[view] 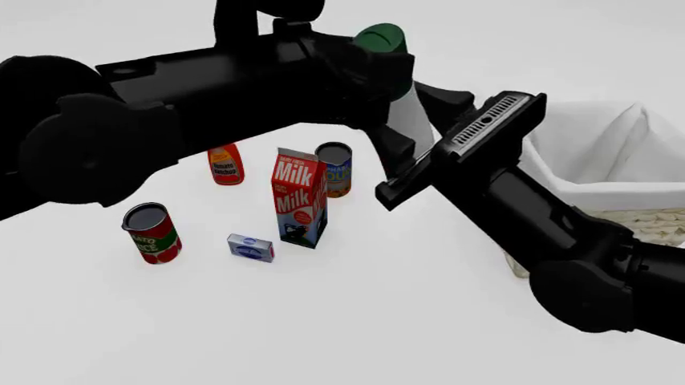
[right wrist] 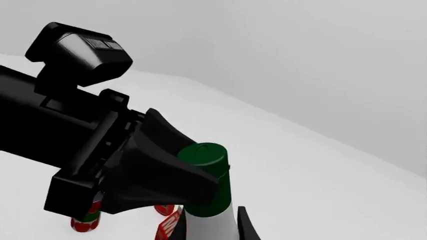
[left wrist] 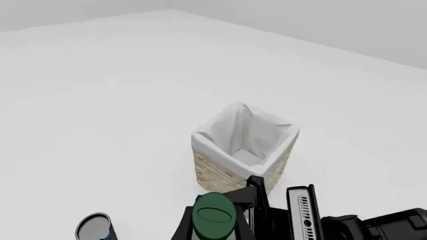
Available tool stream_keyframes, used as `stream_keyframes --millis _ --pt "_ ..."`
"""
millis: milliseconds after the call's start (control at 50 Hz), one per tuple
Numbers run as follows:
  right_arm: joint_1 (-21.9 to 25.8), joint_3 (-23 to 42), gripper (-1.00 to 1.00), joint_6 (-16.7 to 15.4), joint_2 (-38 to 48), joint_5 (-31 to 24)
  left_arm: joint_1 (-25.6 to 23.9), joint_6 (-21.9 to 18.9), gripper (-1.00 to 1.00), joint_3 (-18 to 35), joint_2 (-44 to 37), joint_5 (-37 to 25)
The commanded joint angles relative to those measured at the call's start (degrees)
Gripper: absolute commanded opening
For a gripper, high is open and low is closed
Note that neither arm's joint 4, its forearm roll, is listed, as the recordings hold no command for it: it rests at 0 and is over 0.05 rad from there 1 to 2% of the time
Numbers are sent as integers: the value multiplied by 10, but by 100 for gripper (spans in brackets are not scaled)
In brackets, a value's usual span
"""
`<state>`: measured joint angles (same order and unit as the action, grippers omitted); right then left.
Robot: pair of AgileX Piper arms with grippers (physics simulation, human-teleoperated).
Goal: Pick the salad dressing and place it in the basket.
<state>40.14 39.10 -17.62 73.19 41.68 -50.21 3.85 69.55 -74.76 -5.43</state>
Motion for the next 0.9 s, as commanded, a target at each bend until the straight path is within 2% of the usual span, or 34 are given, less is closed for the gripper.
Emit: stream_keyframes --millis 20,160,200,360,480,520,560,600,760,860,900 --pt "-4 -3 -100 9 1 7 -9 -5 100 4 4 -5" --pt "-5 -4 -100 12 5 9 -25 10 100 15 4 -22" --pt "-5 -4 -100 12 7 10 -44 23 100 20 4 -32" --pt "-7 -5 -100 15 10 14 -38 21 100 28 10 -44" --pt "-8 -7 -100 17 12 16 -34 4 100 52 40 -70" --pt "-8 -8 -100 18 12 18 -32 7 100 61 54 -78" --pt "-8 -10 -100 18 11 20 -28 -9 100 65 78 -85" --pt "-8 -12 -100 20 10 21 -28 3 100 70 101 -95" --pt "-11 -19 -100 23 12 29 -25 -3 100 92 176 -128" --pt "-12 -23 -100 25 6 31 -6 -28 100 90 235 -141" --pt "-14 -26 -100 27 4 33 0 -26 100 86 264 -145"
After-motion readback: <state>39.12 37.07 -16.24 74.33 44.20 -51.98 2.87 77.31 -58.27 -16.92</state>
